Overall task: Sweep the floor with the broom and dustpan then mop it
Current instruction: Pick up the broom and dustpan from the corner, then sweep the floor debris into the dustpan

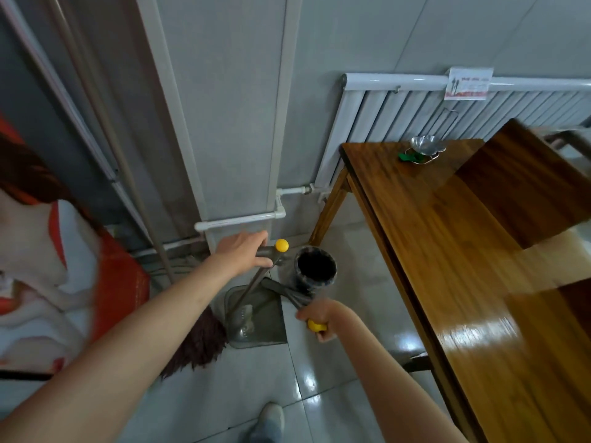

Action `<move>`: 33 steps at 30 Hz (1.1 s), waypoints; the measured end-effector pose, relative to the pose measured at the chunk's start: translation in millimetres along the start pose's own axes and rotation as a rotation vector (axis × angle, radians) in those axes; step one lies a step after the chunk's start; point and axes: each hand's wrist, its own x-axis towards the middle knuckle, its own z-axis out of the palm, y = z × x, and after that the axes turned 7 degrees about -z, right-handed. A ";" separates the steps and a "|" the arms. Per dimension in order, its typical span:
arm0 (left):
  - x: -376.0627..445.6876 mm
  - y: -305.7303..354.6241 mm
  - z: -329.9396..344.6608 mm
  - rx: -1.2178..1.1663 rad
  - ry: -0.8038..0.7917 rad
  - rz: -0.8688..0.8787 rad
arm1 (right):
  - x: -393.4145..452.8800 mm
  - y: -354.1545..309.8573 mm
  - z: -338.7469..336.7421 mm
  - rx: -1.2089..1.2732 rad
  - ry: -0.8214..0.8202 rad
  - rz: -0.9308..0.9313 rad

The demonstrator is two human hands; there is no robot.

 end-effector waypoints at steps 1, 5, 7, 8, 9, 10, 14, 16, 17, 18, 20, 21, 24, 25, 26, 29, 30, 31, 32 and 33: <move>-6.4 2.0 3.5 0.004 -0.005 0.004 | -3.1 10.1 6.4 0.004 0.011 0.003; -33.6 9.6 19.9 0.031 -0.028 -0.027 | -15.3 51.8 31.9 -0.032 0.109 -0.049; -49.0 13.2 27.6 0.027 -0.023 -0.053 | -13.6 76.0 42.8 -0.006 0.169 -0.088; -56.2 14.6 30.6 0.024 -0.016 -0.064 | -12.5 88.0 48.3 0.017 0.187 -0.110; -63.4 15.8 33.3 0.025 -0.010 -0.071 | -10.9 100.2 53.5 0.048 0.200 -0.131; -70.1 16.8 35.8 0.029 -0.010 -0.077 | -10.4 111.4 57.9 0.083 0.212 -0.149; -99.9 19.7 46.2 0.029 0.003 -0.102 | -18.2 143.5 65.1 0.133 0.205 -0.172; -114.6 23.8 52.4 0.045 0.020 -0.122 | -21.7 154.1 61.2 0.135 0.207 -0.188; -122.0 27.3 55.5 0.058 0.026 -0.133 | -24.1 158.6 58.1 0.131 0.207 -0.194; -129.4 31.9 58.5 0.067 0.030 -0.145 | -27.0 163.4 54.7 0.121 0.207 -0.200; -142.9 41.3 64.8 0.065 0.042 -0.170 | -31.7 173.0 46.4 0.097 0.202 -0.225; -150.0 45.8 68.2 0.053 0.050 -0.186 | -33.3 178.2 42.0 0.082 0.198 -0.247; -173.1 58.4 77.9 0.034 0.078 -0.248 | -38.4 195.8 30.7 0.019 0.194 -0.279; -181.2 62.6 81.9 0.030 0.091 -0.267 | -40.8 203.0 27.4 0.000 0.192 -0.286; -189.0 66.9 86.6 0.018 0.109 -0.288 | -44.1 209.8 23.3 -0.014 0.184 -0.289; -212.8 82.2 100.0 0.016 0.135 -0.334 | -51.2 230.6 12.5 -0.036 0.169 -0.286; -220.1 86.6 105.4 0.024 0.132 -0.348 | -52.3 238.2 10.3 -0.039 0.165 -0.288; -227.0 90.1 111.8 0.022 0.128 -0.361 | -53.9 245.6 8.7 -0.034 0.162 -0.295; -233.5 93.0 118.8 0.012 0.123 -0.372 | -55.6 253.1 7.8 -0.023 0.158 -0.299; -240.4 95.7 125.1 -0.001 0.117 -0.379 | -57.9 260.6 7.5 -0.006 0.157 -0.303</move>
